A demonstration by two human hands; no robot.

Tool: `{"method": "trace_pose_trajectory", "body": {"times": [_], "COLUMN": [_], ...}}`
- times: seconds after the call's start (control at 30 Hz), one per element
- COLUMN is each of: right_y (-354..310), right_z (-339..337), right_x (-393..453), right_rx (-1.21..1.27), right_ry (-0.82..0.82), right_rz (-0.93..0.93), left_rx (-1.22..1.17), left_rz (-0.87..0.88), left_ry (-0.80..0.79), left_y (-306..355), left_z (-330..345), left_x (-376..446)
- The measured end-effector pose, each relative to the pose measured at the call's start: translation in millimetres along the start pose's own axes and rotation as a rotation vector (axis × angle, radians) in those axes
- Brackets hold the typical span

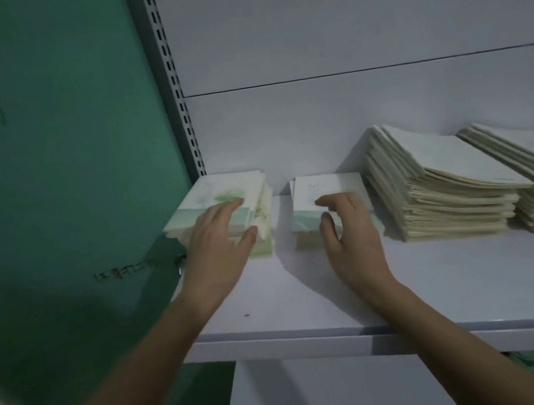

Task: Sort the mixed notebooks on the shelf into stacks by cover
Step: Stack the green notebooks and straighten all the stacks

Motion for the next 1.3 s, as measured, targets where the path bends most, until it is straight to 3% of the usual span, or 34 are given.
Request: {"method": "trace_pose_trajectory", "body": {"times": [0.2,0.33,0.47,0.7,0.77,0.87,0.93,1.0,1.07,1.13,1.17,1.23,1.3], "right_y": [-59.7,-84.4,-55.1,-64.2,-67.2,-78.3,-98.8,-123.6,-132.4,-122.3,-115.1,-104.7,-91.6], "right_z": [85.3,151.4,199.6,185.5,176.3,154.3,148.1,163.9,194.1,212.3,213.4,205.7,186.5], "right_x": [30.6,52.2,42.5,31.6,30.6,42.5,50.1,49.1,38.1,28.3,26.7,27.4,32.2], "right_rx": [-0.052,-0.346,-0.593,-0.673,-0.603,-0.289,-0.329,-0.474,-0.431,-0.322,-0.240,-0.079,0.027], "right_ry": [-0.351,-0.582,-0.809,-0.649,-0.626,-0.402,-0.267,-0.329,-0.552,-0.727,-0.736,-0.616,-0.382], "right_rz": [-0.035,-0.075,0.035,-0.034,0.063,0.290,0.228,0.028,-0.077,0.011,0.069,0.145,0.181], "left_rx": [-0.065,-0.159,-0.292,-0.593,-0.704,-0.877,-1.044,-1.239,-1.241,-1.137,-1.123,-1.151,-1.150], "left_rz": [-0.275,-0.340,-0.327,-0.302,-0.326,-0.372,-0.428,-0.477,-0.476,-0.498,-0.512,-0.538,-0.562], "left_ry": [-0.040,-0.128,-0.197,-0.356,-0.373,-0.428,-0.579,-0.757,-0.818,-0.790,-0.767,-0.684,-0.576], "left_y": [-100.4,-145.2,-170.2,-169.1,-163.5,-158.5,-149.4,-136.8,-137.1,-149.0,-156.9,-173.7,-190.5], "left_z": [-43.3,-40.6,-38.9,-19.3,-14.0,-10.9,-12.9,-21.0,-32.0,-37.8,-38.0,-41.8,-51.1], "left_x": [24.7,36.3,49.4,71.5,78.4,81.7,77.0,73.4,73.5,68.2,65.1,61.4,62.5]}}
Point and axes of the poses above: each hand's wrist, its own x-axis towards the middle knuckle, its own z-axis out of the palm, y = z × x, the point moved 8 cm from there along x, towards the middle knuckle, and after that the axes turned 9 degrees about x, right-handed, at the moved point
